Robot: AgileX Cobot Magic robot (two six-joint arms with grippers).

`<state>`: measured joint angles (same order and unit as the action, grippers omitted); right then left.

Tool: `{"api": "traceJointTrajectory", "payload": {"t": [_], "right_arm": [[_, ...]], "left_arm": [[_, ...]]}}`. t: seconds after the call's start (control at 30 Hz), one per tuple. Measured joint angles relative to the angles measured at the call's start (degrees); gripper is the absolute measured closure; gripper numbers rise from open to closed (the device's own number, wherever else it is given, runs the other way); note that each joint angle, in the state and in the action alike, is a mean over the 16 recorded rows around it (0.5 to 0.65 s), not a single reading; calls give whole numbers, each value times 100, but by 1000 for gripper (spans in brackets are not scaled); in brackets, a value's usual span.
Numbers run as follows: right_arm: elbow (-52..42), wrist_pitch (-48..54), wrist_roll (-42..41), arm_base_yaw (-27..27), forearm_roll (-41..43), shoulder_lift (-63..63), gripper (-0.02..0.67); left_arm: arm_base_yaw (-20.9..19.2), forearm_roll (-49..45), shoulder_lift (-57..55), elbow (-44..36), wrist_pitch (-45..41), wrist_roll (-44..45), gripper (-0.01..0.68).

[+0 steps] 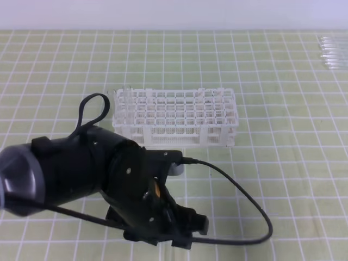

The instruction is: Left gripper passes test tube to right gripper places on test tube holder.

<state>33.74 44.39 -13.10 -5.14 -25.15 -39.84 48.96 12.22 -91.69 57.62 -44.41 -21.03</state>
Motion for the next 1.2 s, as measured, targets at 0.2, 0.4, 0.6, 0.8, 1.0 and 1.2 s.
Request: {"api": "traceJointTrajectory", "payload": {"t": [0.2,0.4,0.6,0.8,1.0,1.2], "right_arm": [[0,-46,-39,-81,-8,0,665],[0,-91,-99,-184,-18,0,665],[0,-120,-151,-262,-21,0,665],[0,-121,-160,-280,-22,0,665],[0,-121,-162,-281,-22,0,665],[0,-121,-162,-281,-21,0,665]], "left_arm": [[205,-447,-137,92,-151,-711,252],[432,-910,-422,282,-339,-1175,259],[550,-1152,-783,461,-513,-1345,260],[560,-1209,-1063,540,-603,-1404,260],[561,-1222,-1252,565,-603,-1413,265],[561,-1242,-1322,587,-618,-1410,311]]}}
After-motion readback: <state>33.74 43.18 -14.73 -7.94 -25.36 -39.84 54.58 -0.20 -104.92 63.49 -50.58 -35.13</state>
